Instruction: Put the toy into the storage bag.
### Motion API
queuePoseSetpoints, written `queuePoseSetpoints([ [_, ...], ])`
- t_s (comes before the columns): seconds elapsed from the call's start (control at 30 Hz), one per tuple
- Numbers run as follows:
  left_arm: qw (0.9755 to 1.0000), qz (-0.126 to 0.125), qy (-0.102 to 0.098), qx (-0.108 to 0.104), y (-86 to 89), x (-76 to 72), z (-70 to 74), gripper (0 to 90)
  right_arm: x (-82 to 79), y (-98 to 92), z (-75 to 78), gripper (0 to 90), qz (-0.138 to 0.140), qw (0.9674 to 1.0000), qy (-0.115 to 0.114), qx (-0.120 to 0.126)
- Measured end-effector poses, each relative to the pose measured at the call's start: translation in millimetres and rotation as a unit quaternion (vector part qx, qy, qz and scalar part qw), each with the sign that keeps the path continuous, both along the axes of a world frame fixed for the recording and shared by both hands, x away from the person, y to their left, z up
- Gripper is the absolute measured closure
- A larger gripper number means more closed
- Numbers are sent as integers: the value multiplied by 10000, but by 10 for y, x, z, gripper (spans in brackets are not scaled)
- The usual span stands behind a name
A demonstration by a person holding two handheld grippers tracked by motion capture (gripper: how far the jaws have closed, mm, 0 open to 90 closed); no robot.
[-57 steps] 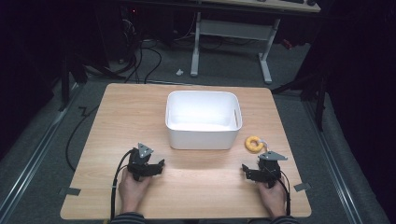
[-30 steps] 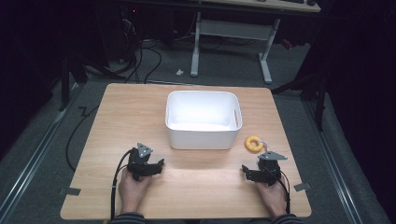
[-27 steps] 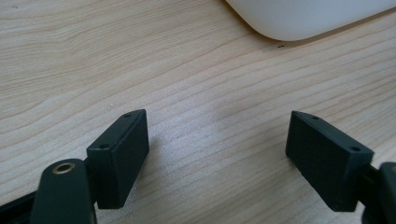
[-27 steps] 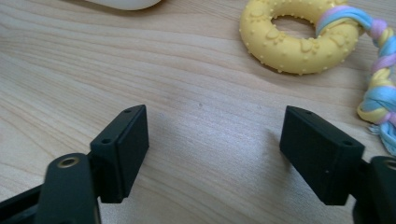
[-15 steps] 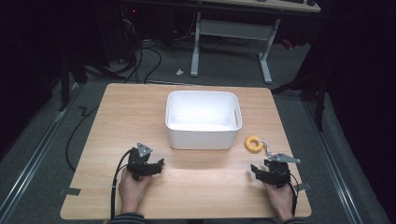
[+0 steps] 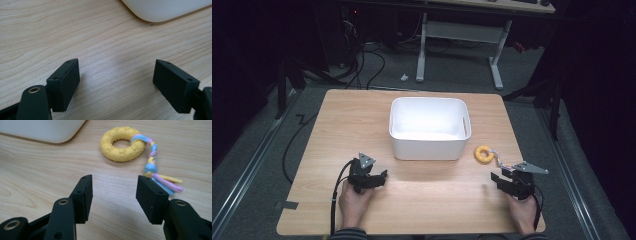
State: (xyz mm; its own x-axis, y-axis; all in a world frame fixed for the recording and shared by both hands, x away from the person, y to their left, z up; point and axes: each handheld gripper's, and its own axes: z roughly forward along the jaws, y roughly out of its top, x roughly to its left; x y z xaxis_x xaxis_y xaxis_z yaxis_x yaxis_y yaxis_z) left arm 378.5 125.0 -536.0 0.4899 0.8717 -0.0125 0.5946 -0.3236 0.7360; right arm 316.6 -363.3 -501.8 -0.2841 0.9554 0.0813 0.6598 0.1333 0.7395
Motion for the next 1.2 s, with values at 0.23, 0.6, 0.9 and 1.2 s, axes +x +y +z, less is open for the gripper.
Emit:
queuePoseSetpoints([
  [0.23,10000,2,0,-3,0,0,0,218,82,-72,99,494,-18,10000,6,22],
  [0.6,10000,3,0,-4,0,0,0,219,190,-112,203,512,10,10000,-16,74],
  [0.9,10000,10,-1,-11,1,1,0,222,339,-107,344,519,137,9999,-27,-77],
  [1.2,10000,34,2,-3,5,3,1,223,445,-91,491,522,171,9998,-75,-105],
])
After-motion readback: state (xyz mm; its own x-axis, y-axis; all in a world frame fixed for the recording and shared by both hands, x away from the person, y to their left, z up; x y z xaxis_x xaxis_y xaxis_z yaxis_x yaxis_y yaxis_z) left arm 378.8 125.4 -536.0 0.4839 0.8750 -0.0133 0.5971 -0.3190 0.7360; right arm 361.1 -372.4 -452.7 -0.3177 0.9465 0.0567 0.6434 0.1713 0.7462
